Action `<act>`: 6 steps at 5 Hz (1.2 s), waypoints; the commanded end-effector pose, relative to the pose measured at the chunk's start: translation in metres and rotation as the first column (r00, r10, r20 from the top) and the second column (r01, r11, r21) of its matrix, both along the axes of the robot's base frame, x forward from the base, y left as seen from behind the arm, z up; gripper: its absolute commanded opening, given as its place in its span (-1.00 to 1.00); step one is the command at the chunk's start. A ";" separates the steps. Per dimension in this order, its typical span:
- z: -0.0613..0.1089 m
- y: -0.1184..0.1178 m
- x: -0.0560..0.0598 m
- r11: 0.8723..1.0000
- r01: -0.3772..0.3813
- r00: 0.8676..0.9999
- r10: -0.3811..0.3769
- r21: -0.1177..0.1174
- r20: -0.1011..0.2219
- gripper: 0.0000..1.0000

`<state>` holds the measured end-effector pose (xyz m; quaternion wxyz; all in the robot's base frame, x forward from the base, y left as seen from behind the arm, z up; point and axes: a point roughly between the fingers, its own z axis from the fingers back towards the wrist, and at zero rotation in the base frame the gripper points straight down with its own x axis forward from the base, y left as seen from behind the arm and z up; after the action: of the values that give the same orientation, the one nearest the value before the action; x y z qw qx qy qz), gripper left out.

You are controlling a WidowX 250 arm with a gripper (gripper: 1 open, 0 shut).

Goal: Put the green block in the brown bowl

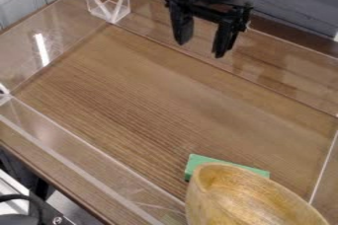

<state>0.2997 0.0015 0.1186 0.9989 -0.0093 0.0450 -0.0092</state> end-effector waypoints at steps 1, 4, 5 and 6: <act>0.020 0.004 0.010 1.000 0.004 0.998 -0.003 -0.008 0.065 1.00; 0.023 0.002 0.005 1.000 0.024 0.996 -0.023 -0.013 0.084 1.00; 0.024 0.001 0.002 0.999 0.029 0.996 -0.027 -0.013 0.090 1.00; 0.026 0.001 0.003 0.999 0.033 0.995 -0.031 -0.017 0.096 1.00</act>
<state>0.2987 0.0007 0.1219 0.9987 -0.0198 0.0381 -0.0273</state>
